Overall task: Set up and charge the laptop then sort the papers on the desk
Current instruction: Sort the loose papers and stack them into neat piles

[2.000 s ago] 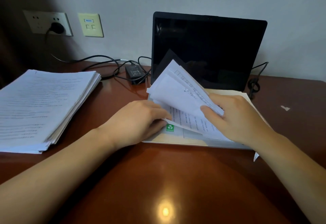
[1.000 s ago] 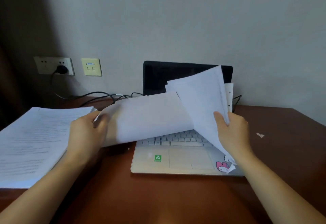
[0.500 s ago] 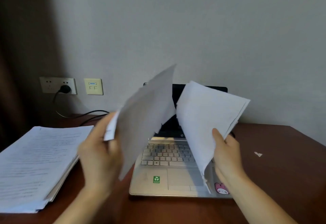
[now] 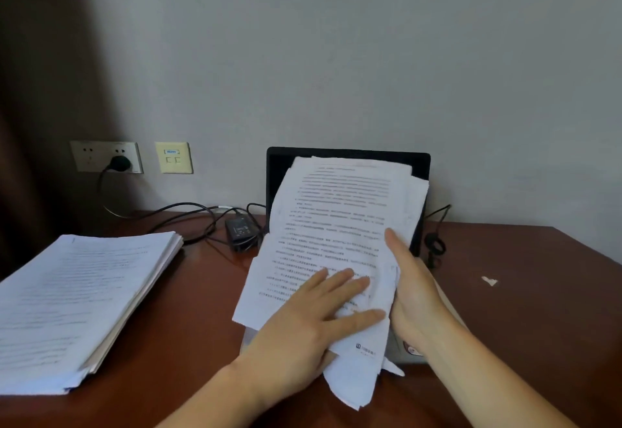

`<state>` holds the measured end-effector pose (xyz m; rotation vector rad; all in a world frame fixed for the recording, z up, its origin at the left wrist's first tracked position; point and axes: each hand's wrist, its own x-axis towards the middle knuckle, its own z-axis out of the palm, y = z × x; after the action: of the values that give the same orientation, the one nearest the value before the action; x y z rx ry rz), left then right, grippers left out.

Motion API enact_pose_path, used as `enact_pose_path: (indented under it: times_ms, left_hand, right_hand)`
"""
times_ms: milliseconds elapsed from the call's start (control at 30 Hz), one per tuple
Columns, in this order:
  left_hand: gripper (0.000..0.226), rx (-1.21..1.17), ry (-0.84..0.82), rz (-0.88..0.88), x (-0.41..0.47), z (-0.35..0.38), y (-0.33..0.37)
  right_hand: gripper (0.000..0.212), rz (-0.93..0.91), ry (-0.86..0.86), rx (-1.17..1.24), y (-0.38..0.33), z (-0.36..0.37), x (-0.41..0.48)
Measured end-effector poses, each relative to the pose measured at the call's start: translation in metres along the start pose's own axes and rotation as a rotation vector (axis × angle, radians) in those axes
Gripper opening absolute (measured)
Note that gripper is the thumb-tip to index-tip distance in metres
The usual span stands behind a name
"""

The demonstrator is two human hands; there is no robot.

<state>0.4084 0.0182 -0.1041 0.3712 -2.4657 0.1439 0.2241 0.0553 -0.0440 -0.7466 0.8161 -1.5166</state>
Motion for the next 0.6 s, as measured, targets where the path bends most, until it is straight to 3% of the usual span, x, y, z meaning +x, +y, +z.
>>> enact_pose_path:
  times_ms: [67, 167, 233, 333, 433, 500, 533, 600]
  left_hand:
    - [0.047, -0.018, -0.051, 0.032, 0.000, 0.000, 0.008]
    - [0.068, -0.155, -0.138, -0.027, 0.001, -0.015, 0.015]
    - [0.066, -0.205, -0.049, -0.146, 0.005, -0.025, 0.007]
    - [0.064, -0.231, 0.191, -0.495, 0.023, -0.039, -0.026]
    - [0.100, -0.694, 0.287, -0.875, 0.051, -0.067, -0.063]
    - [0.125, -1.052, 0.271, -0.950, 0.063, -0.082, -0.083]
    - [0.122, -1.180, 0.258, -0.913, 0.065, -0.087, -0.090]
    - [0.093, -1.351, 0.272, -0.824, 0.070, -0.093, -0.097]
  right_hand:
    - [0.029, -0.082, 0.058, -0.117, 0.000, -0.001, 0.000]
    - [0.027, -0.126, 0.106, -0.234, 0.000, -0.006, 0.003]
    - [0.027, -0.136, 0.124, -0.257, -0.007, -0.006, 0.004]
    - [0.027, -0.115, 0.058, -0.255, -0.025, 0.000, 0.010]
    - [0.038, -0.117, -0.013, -0.246, -0.051, 0.008, 0.023]
    - [0.045, -0.159, -0.070, -0.235, -0.069, 0.015, 0.031]
    - [0.046, -0.188, -0.101, -0.223, -0.077, 0.016, 0.034]
    - [0.047, -0.235, -0.148, -0.202, -0.088, 0.016, 0.039]
